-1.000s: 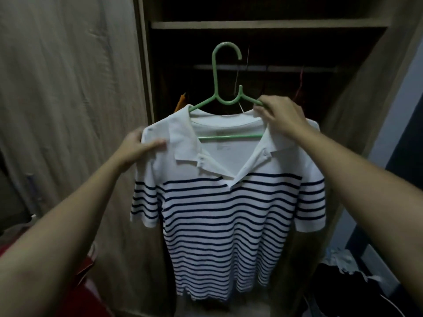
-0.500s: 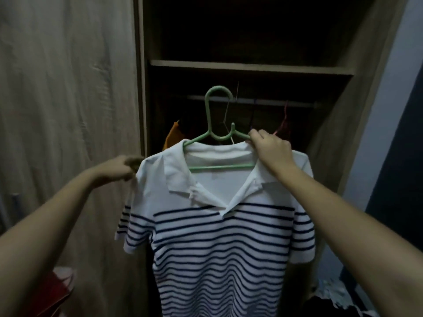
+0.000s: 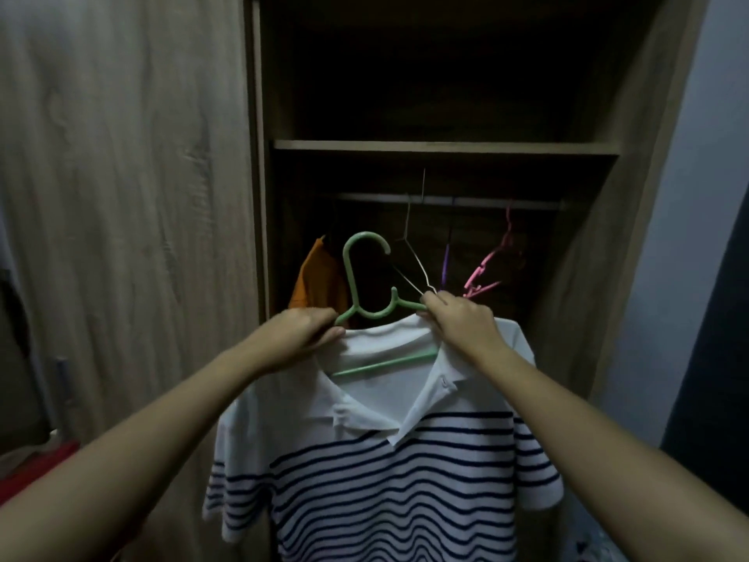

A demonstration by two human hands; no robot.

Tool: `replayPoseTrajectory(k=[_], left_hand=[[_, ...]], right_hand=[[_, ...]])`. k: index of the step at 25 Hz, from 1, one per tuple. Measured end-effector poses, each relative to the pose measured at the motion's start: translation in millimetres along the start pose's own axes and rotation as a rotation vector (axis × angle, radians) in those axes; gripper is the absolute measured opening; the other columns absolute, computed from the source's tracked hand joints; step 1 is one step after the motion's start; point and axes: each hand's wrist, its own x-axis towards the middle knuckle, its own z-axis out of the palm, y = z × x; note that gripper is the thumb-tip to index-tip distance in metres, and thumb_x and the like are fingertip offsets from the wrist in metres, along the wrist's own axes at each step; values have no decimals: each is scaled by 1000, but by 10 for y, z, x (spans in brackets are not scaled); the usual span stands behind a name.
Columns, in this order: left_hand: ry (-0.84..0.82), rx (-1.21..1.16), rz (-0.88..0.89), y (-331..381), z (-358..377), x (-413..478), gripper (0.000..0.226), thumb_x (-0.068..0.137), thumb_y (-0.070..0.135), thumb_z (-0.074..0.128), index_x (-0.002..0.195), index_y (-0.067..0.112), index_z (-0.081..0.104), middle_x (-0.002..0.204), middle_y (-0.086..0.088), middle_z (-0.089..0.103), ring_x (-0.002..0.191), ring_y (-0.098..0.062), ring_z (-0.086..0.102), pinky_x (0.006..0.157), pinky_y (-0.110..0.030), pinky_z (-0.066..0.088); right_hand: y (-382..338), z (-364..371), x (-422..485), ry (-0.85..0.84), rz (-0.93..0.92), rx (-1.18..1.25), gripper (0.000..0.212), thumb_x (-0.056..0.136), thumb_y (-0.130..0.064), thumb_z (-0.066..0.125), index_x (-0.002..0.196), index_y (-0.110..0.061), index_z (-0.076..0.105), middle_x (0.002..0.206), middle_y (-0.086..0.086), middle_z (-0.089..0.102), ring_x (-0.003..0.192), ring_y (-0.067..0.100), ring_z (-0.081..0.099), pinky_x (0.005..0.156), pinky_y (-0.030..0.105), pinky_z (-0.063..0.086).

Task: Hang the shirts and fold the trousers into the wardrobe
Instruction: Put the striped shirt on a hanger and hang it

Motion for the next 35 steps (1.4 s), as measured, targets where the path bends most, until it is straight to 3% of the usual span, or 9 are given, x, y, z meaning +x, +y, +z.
replayPoseTrajectory(k=[4, 9, 13, 18, 21, 25, 28, 31, 35], left_hand=[[219, -121, -6, 146, 148, -196, 59, 92, 58, 31, 104, 12, 66, 89, 0, 69, 80, -5, 61, 69, -18, 49], [252, -5, -135, 64, 121, -172, 44, 90, 48, 45, 92, 12, 69, 78, -1, 68, 67, -11, 63, 59, -23, 48], [208, 141, -282, -249, 137, -4, 21, 94, 28, 53, 94, 12, 65, 82, -2, 62, 71, -12, 56, 62, -21, 37], [122, 177, -379, -576, 208, 239, 22, 96, 30, 46, 98, 13, 61, 90, -3, 62, 82, -21, 62, 73, -34, 50], [131, 205, -430, -817, 208, 493, 22, 97, 30, 47, 98, 11, 58, 82, 1, 56, 83, -22, 61, 66, -29, 42], [120, -213, -682, -1084, 296, 934, 18, 94, 28, 55, 88, 12, 60, 79, -2, 60, 76, -19, 59, 66, -28, 44], [119, -527, -827, -1162, 443, 1341, 26, 94, 26, 54, 76, 7, 61, 79, -13, 61, 77, -25, 57, 72, -31, 45], [212, -589, -849, -1107, 527, 1770, 38, 96, 25, 51, 61, 10, 53, 65, -7, 53, 69, -22, 52, 66, -29, 41], [279, -685, -868, -1137, 695, 2281, 35, 94, 28, 50, 93, -3, 65, 94, -25, 67, 91, -39, 64, 78, -38, 52]], right_hand=[[-18, 135, -58, -106, -3, 92, 42, 94, -47, 32, 110, -14, 51, 102, 7, 58, 93, 29, 59, 62, 34, 38], [-32, 282, 283, -201, -13, 351, 48, 95, -45, 38, 128, -11, 45, 124, 9, 53, 115, 24, 49, 91, 37, 39], [-16, 522, 836, -53, 149, 187, 44, 98, -36, 38, 130, -7, 42, 128, 15, 47, 116, 29, 44, 93, 38, 40], [157, 952, 1347, -124, 304, 0, 40, 97, -27, 44, 132, -10, 36, 135, 20, 39, 119, 31, 43, 94, 35, 43], [291, 1232, 1602, -219, 437, -100, 54, 96, -28, 46, 142, -13, 23, 141, 23, 33, 124, 33, 41, 96, 37, 43], [362, 1441, 1755, -267, 502, -237, 65, 94, -16, 47, 147, -9, 10, 132, 19, 46, 109, 28, 55, 69, 31, 43], [336, 1536, 1752, -263, 499, -189, 56, 96, -8, 39, 145, -4, 14, 131, 19, 47, 110, 29, 55, 74, 33, 48], [230, 1631, 1693, -257, 550, -30, 54, 98, -29, 38, 143, -4, 21, 136, 19, 39, 116, 32, 50, 82, 37, 47], [184, 1701, 1650, -271, 559, -69, 57, 93, -20, 49, 142, -2, 25, 123, 17, 54, 104, 30, 60, 76, 37, 51]])
